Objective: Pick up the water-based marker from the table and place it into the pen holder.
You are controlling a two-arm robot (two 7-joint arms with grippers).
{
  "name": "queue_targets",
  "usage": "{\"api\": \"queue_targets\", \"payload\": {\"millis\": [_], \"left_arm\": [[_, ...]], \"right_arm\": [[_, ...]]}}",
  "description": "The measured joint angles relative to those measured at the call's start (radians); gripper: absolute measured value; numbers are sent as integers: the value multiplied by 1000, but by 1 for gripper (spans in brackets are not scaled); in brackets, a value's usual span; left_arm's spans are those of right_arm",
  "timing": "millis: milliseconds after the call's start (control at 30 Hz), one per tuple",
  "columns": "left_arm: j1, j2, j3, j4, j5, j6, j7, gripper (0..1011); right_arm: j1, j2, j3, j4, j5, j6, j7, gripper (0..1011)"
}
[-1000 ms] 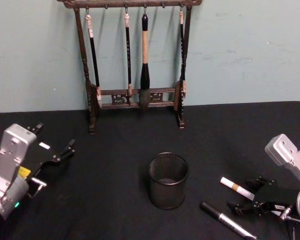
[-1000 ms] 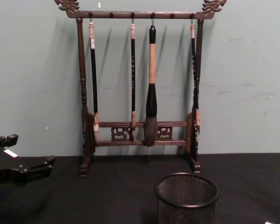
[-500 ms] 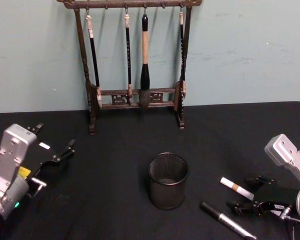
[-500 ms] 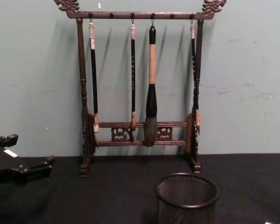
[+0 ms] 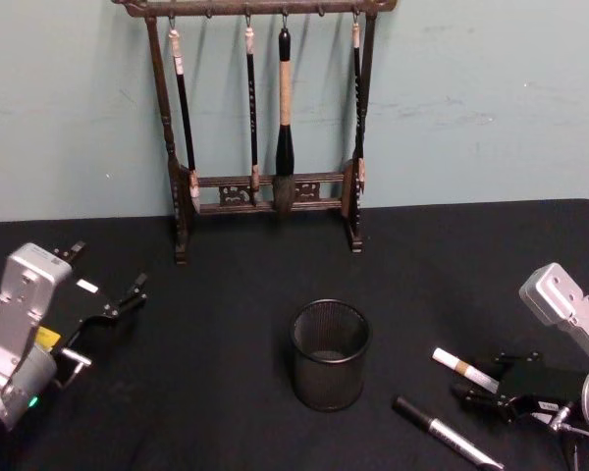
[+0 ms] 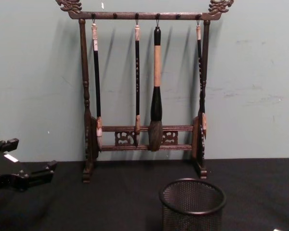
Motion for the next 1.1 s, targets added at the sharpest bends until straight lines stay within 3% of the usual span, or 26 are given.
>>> {"api": "queue_targets", "payload": {"millis": [100,467,1100], "left_arm": [[0,0,0,0,0,0,0,1008],[0,0,0,0,0,0,0,1008],[0,0,0,0,0,0,0,1008]], "right_arm": [[0,0,0,0,0,0,0,478],[0,0,0,0,1,1,0,164],[0,0,0,0,1,1,0,164]]}}
